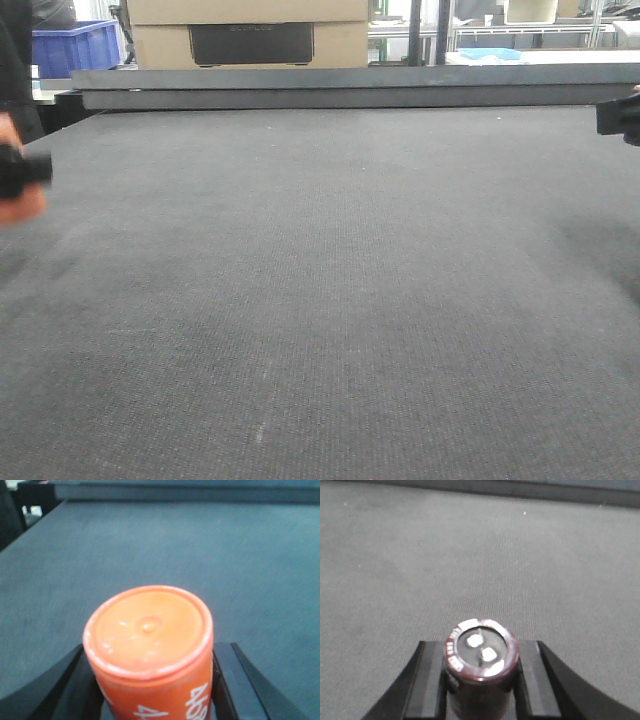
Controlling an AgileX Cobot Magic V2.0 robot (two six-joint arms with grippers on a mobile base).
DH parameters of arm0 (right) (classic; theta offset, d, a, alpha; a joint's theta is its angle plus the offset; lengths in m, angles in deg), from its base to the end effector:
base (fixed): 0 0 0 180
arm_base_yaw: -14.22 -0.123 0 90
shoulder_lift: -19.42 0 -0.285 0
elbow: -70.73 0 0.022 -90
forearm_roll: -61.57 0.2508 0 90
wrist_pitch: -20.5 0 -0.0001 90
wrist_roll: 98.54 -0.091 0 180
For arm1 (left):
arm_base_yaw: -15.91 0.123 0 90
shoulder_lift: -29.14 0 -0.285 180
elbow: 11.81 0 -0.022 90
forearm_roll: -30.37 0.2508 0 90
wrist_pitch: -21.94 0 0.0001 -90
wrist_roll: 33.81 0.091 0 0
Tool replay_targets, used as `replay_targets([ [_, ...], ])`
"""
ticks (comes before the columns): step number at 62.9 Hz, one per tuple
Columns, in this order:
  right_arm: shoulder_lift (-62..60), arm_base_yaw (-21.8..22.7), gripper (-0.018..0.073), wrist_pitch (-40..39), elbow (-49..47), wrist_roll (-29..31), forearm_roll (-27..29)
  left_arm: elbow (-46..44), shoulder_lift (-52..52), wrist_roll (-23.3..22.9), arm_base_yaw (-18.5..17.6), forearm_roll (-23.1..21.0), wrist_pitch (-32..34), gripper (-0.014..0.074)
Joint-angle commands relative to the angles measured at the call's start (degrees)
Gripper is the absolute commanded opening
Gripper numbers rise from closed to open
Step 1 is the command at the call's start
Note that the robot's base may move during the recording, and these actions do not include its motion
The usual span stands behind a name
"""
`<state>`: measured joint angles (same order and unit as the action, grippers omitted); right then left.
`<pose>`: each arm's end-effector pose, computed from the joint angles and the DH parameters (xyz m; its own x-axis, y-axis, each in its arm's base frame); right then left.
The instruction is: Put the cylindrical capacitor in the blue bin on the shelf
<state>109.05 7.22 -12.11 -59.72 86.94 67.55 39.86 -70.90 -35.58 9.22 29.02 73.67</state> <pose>0.2644 0.0273 0.2064 -0.2849 -0.0427 -0.9576 -0.0705 0.9972 -0.0235 0.2758 -0.0307 0.1773 -0.1766 -0.0251 -0.9840 0.0905 0.9950 -0.0416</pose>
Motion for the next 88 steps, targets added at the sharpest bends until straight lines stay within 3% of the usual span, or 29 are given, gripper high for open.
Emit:
replay_targets([
  [1, -3.5, -0.08, -0.016, 7.04, -2.93, 0.04, -0.26, -2.74, 7.82, -0.45, -0.31, 0.47, -9.59, -0.0111],
  [8, -7.83, -0.08, -0.016, 20.64, -8.54, 0.04, -0.26, -9.92, 17.64, -0.45, -0.31, 0.47, -31.9, -0.0111],
  [15, -11.59, -0.08, -0.016, 33.91, -15.3, 0.04, -0.26, -18.62, 23.37, 0.16, -0.31, 0.7, -48.07, -0.0111],
  [35, -18.85, -0.08, -0.016, 64.43, -34.84, 0.04, -0.14, -40.01, 27.76, 0.16, -0.31, 1.35, -80.52, -0.0111],
  [59, -32.38, -0.08, -0.016, 79.75, -37.67, 0.04, 3.84, -43.31, 39.81, 0.16, -0.31, 2.07, -102.32, -0.0111],
  [71, -35.46, -0.08, -0.016, 82.28, -37.67, 0.04, 3.84, -43.31, 44.68, 0.16, -0.31, 2.07, -106.79, -0.0111],
  [88, -35.72, -0.08, -0.016, 82.29, -37.54, 0.04, 3.84, -43.31, 45.1, 0.16, -0.31, 2.07, -107.38, -0.0111],
])
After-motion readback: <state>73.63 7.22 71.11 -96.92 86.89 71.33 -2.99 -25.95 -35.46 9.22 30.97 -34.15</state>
